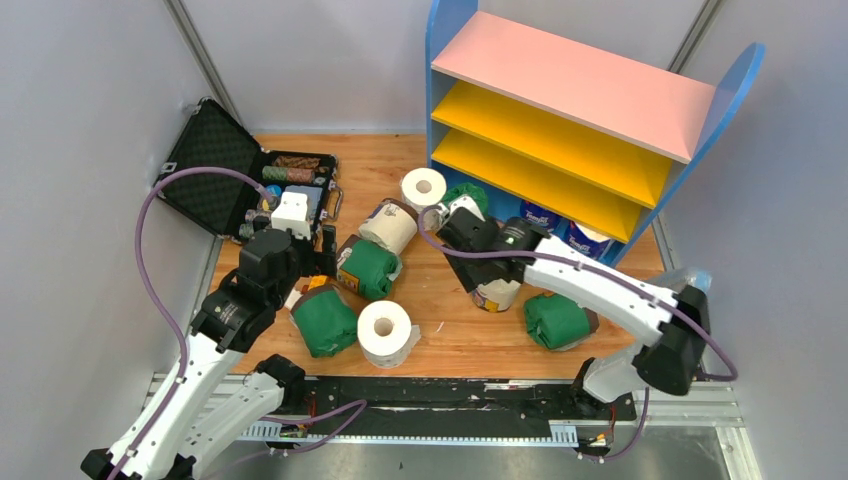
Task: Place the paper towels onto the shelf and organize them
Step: Adjust the paper towel at the center of the board.
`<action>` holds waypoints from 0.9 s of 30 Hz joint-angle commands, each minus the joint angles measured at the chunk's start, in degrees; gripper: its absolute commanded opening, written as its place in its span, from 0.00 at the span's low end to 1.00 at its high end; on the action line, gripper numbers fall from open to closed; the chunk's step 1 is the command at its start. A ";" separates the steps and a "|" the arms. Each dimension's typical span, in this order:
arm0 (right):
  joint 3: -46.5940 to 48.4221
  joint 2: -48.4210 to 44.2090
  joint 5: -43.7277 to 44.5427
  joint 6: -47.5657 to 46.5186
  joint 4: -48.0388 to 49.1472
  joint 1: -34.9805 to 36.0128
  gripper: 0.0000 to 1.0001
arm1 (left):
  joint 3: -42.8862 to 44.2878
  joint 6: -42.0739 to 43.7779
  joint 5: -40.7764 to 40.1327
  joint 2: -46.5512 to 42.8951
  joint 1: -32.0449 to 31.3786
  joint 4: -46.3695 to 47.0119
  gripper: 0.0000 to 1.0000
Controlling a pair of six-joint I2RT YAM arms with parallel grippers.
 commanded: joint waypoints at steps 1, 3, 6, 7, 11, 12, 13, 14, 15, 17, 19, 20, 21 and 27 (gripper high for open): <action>-4.32 -7.99 2.82 1.40 4.26 -0.68 0.63 | -0.01 0.03 0.78 0.03 0.65 2.02 1.00; -6.47 -10.55 3.06 1.95 5.75 -1.28 0.63 | 0.03 0.01 0.94 0.04 0.71 2.07 1.00; -9.65 -13.51 0.83 1.55 8.42 -2.89 0.63 | 0.03 0.02 1.19 0.24 0.78 2.07 1.00; -11.11 -14.19 -0.13 1.18 9.56 -3.55 0.64 | 0.03 0.02 1.23 0.27 0.83 2.07 1.00; -14.87 -15.74 -2.81 -0.24 14.55 -6.58 0.61 | 0.03 0.02 1.32 0.30 0.95 2.07 1.00; -15.52 -15.88 -3.44 -0.49 15.92 -7.46 0.59 | 0.03 0.02 1.28 0.30 0.96 2.07 1.00; -16.05 -15.85 -4.22 -0.83 16.83 -8.36 0.56 | -0.01 0.02 1.25 0.26 0.96 2.00 1.00; -16.51 -15.89 -4.77 -1.18 17.63 -9.18 0.53 | -0.03 0.02 1.24 0.29 1.00 1.99 1.00; -17.09 -15.90 -5.16 -1.58 18.66 -9.82 0.50 | 0.02 0.02 1.24 0.30 1.02 1.98 1.00; -17.93 -15.83 -6.14 -2.16 20.38 -11.24 0.43 | 0.03 -0.02 1.24 0.30 1.11 1.98 1.00; -18.67 -15.74 -7.56 -2.81 22.14 -12.41 0.37 | 0.02 0.02 1.24 0.28 1.09 1.98 1.00; -18.94 -15.54 -8.22 -3.03 22.75 -12.92 0.35 | -0.02 0.02 1.24 0.25 1.07 1.98 1.00; -19.25 -15.29 -8.99 -3.17 23.29 -13.35 0.33 | 0.02 0.02 1.20 0.24 1.05 1.98 1.00; -20.89 -12.31 -10.74 -3.05 24.87 -14.15 0.23 | -0.06 0.02 1.15 0.14 1.09 1.93 1.00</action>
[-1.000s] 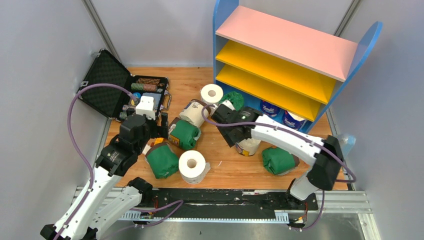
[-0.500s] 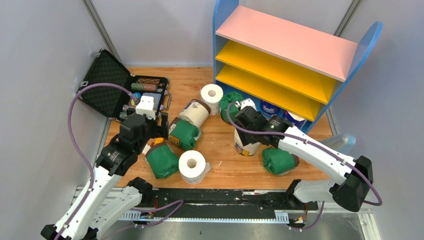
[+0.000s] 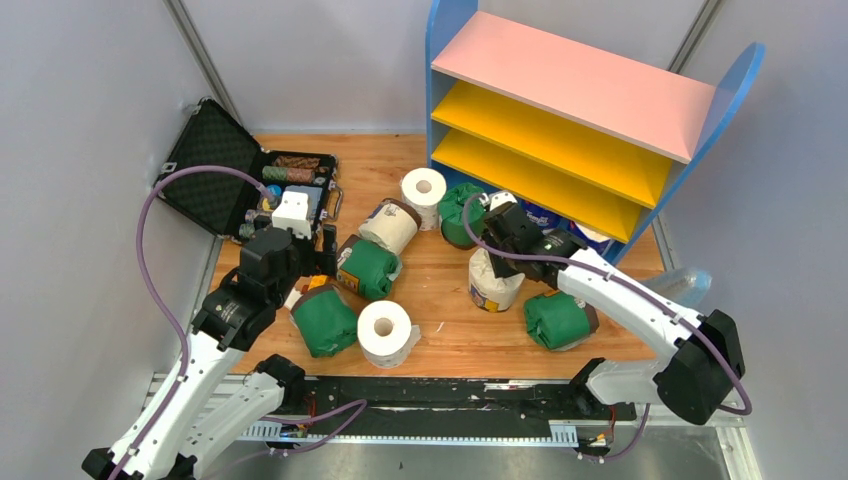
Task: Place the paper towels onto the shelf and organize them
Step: Adjust the paper towel at the center of the board, then pick up the paper towel from the center of the board.
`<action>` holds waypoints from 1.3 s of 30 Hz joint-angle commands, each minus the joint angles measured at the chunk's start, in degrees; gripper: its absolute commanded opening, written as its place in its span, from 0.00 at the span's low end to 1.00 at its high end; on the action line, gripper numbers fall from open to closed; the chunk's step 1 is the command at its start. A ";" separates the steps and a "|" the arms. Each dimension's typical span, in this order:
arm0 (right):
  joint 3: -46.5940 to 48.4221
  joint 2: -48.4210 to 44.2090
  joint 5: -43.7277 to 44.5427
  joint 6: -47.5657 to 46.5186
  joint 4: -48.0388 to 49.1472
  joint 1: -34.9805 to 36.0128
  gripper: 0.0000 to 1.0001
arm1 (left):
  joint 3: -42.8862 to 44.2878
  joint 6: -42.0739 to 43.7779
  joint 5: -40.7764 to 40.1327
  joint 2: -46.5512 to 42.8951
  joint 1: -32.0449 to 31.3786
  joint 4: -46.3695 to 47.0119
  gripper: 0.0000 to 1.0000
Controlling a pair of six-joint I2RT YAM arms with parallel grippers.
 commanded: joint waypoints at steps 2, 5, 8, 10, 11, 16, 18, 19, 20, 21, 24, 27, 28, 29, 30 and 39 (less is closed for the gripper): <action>-1.24 2.80 -3.01 0.11 3.85 -0.26 0.18 | -0.06 0.02 0.17 -0.17 0.45 1.89 1.00; -1.87 4.24 -5.12 0.96 3.87 -0.25 0.13 | -0.06 0.02 0.24 -0.14 0.48 1.94 1.00; -2.55 5.89 -7.31 1.54 3.87 -0.26 0.09 | -0.01 0.02 0.32 -0.22 0.48 1.89 1.00; -2.92 6.87 -7.40 2.00 3.82 -0.25 0.08 | -0.01 0.03 0.34 -0.22 0.48 1.89 1.00; -3.05 7.34 -7.30 2.12 3.81 -0.25 0.08 | -0.04 0.03 0.35 -0.31 0.48 1.89 1.00; -1.19 7.28 -6.40 2.04 2.50 -0.25 0.08 | -0.06 0.02 0.47 -0.38 0.48 1.91 1.00; 0.78 6.44 -5.22 1.58 1.53 -0.25 0.09 | -0.01 0.02 0.52 -0.40 0.52 1.95 1.00; 1.88 5.87 -4.77 1.43 1.03 -0.25 0.10 | -0.03 0.02 0.52 -0.44 0.49 1.92 1.00; 2.82 5.32 -4.48 1.29 0.56 -0.25 0.12 | -0.05 0.02 0.48 -0.47 0.48 1.90 1.00; 3.86 4.67 -4.23 1.17 0.12 -0.25 0.13 | -0.05 0.02 0.46 -0.53 0.48 1.89 1.00; 6.02 2.49 -3.96 1.09 -0.67 -0.25 0.17 | -0.06 0.02 0.28 -0.64 0.52 1.93 1.00; 6.87 -0.45 -4.32 1.56 -1.12 -0.25 0.21 | -0.07 -0.02 0.18 -0.77 0.56 1.91 1.00; 6.82 -1.36 -4.72 1.74 -1.27 -0.25 0.22 | -0.06 -0.05 0.26 -0.81 0.57 1.90 1.00; 6.69 -2.23 -5.19 1.98 -1.41 -0.25 0.23 | -0.06 -0.06 0.26 -0.81 0.57 1.94 1.00; 6.45 -3.07 -5.82 2.17 -1.48 -0.30 0.24 | -0.06 -0.06 0.33 -0.77 0.57 1.97 1.00; 2.33 -6.10 -9.67 4.36 -2.16 -0.25 0.28 | -0.06 -0.06 0.44 -0.71 0.65 1.98 1.00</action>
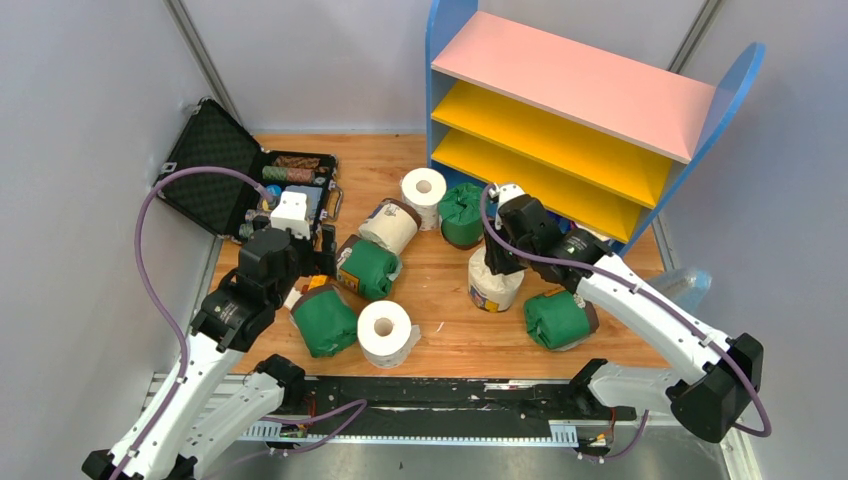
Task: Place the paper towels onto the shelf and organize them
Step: Pick up the paper towel from the center of the board.
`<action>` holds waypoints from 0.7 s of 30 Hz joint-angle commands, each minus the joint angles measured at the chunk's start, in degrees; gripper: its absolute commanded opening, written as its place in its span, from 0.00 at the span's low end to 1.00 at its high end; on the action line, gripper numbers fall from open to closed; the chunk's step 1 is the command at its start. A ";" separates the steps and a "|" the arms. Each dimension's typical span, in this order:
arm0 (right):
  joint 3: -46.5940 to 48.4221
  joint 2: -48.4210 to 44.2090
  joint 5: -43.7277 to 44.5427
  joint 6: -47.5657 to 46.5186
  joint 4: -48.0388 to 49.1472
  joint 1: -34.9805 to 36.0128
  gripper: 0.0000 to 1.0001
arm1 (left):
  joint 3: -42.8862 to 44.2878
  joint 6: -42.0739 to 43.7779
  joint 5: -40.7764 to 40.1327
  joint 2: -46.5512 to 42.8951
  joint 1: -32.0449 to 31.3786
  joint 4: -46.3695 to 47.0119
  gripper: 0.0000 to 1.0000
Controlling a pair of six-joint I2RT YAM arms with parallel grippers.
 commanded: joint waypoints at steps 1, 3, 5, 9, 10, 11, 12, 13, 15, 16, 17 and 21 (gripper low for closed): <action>-1.55 -0.84 -1.60 2.10 -1.13 0.01 0.28 | -0.06 0.00 0.39 -0.39 0.48 1.98 1.00; -1.92 -0.84 -2.01 2.50 -1.64 0.05 0.29 | -0.06 0.02 0.39 -0.34 0.58 1.99 1.00; -2.13 -0.92 -2.05 3.07 -2.44 0.05 0.29 | -0.06 -0.02 0.39 -0.27 0.55 1.98 1.00; -2.59 -2.16 -0.98 3.88 -3.87 0.05 0.29 | -0.06 -0.06 0.52 -0.12 0.61 2.05 1.00; -2.82 -2.56 -0.76 3.90 -3.91 0.00 0.29 | -0.06 0.00 0.60 -0.07 0.67 2.08 1.00; -3.04 -2.89 -0.56 3.94 -3.92 0.05 0.30 | -0.06 -0.03 0.63 -0.04 0.65 2.07 1.00; -3.13 -3.08 -0.51 3.98 -3.87 0.05 0.30 | -0.06 -0.06 0.71 0.01 0.64 2.16 1.00; -3.27 -3.07 -0.56 3.94 -3.90 0.03 0.30 | -0.06 -0.02 0.73 0.04 0.68 2.11 1.00; -3.54 -2.68 -0.58 3.97 -3.92 0.03 0.29 | -0.06 -0.03 0.79 0.06 0.72 2.10 1.00; -3.56 -2.36 -0.40 3.98 -3.92 0.05 0.28 | -0.06 0.01 0.76 0.06 0.72 2.08 1.00; -3.56 -1.96 -0.16 3.94 -3.87 0.05 0.27 | -0.06 -0.03 0.79 0.06 0.72 2.09 1.00; -3.39 0.07 0.77 3.53 -3.12 0.04 0.23 | -0.05 -0.06 0.83 0.15 0.82 2.12 1.00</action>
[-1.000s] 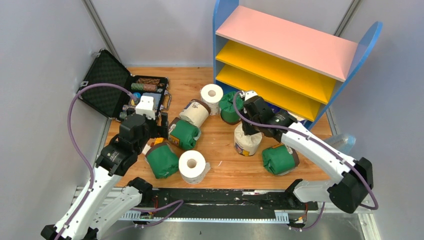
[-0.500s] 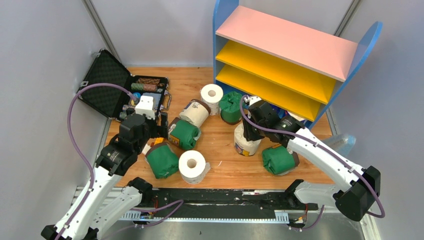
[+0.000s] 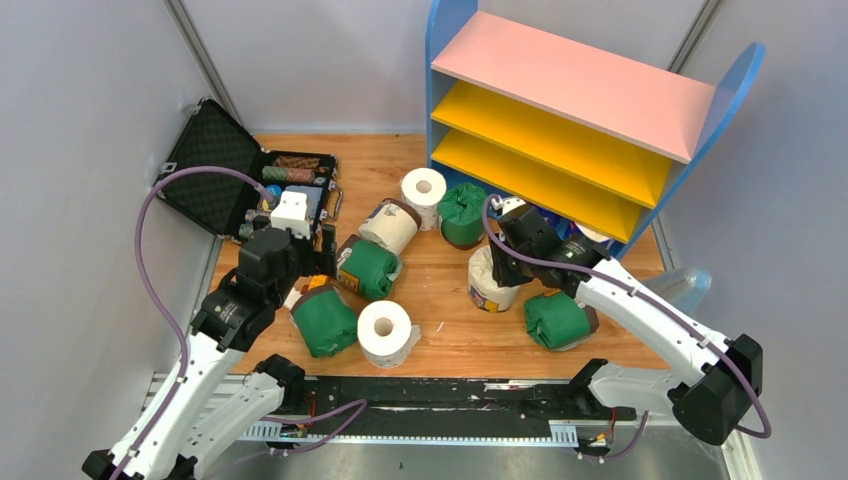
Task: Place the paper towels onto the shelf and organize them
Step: Pick up the paper towel from the center of the board.
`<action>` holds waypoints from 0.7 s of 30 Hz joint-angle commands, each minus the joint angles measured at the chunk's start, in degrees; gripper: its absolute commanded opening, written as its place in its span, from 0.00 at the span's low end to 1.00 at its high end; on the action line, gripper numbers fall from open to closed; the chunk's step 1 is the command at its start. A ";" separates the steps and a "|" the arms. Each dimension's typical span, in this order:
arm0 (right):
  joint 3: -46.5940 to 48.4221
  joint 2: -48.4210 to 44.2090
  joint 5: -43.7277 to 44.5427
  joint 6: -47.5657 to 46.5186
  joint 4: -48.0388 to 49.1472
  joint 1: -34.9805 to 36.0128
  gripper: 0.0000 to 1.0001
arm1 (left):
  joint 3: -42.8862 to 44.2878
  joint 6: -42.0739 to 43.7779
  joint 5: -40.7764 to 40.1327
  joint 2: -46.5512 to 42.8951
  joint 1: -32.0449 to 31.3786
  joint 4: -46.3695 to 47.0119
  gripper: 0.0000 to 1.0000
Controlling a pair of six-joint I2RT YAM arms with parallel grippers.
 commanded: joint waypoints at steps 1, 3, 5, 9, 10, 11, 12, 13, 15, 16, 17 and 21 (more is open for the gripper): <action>0.22 1.78 1.57 0.17 1.59 0.05 0.21 | -0.06 -0.06 0.59 0.12 0.62 2.14 1.00; 0.22 2.54 2.09 -0.19 2.45 0.05 0.16 | -0.06 -0.04 0.59 0.12 0.61 2.10 1.00; 0.21 3.24 2.69 -0.79 3.38 0.05 0.11 | -0.06 -0.06 0.59 0.12 0.61 2.07 1.00; 0.44 5.28 3.63 -1.59 4.79 0.03 0.04 | -0.06 -0.06 0.70 0.08 0.61 2.11 1.00; 0.33 5.93 4.18 -1.84 5.20 0.01 0.03 | -0.06 -0.04 0.69 0.05 0.61 2.08 1.00; 0.17 6.69 4.65 -1.98 5.49 -0.04 0.02 | -0.06 -0.05 0.68 0.04 0.61 2.07 1.00; -0.01 7.48 5.23 -2.06 5.59 -0.04 0.01 | -0.06 -0.04 0.68 -0.01 0.63 2.07 1.00; -0.15 8.49 5.75 -2.10 5.86 -0.03 0.00 | -0.06 -0.05 0.68 -0.03 0.67 2.09 1.00; -0.61 10.48 6.56 -2.11 6.26 -0.03 0.00 | -0.06 -0.06 0.72 -0.13 0.70 2.02 1.00; -0.92 11.54 6.94 -2.04 6.39 -0.03 0.00 | -0.06 -0.06 0.70 -0.18 0.70 2.04 1.00; -1.19 12.97 7.25 -1.86 6.51 -0.03 0.00 | -0.01 -0.06 0.68 -0.20 0.70 1.99 1.00; -2.12 16.69 7.81 -1.13 6.52 -0.03 0.00 | -0.06 -0.06 0.72 -0.31 0.70 1.98 1.00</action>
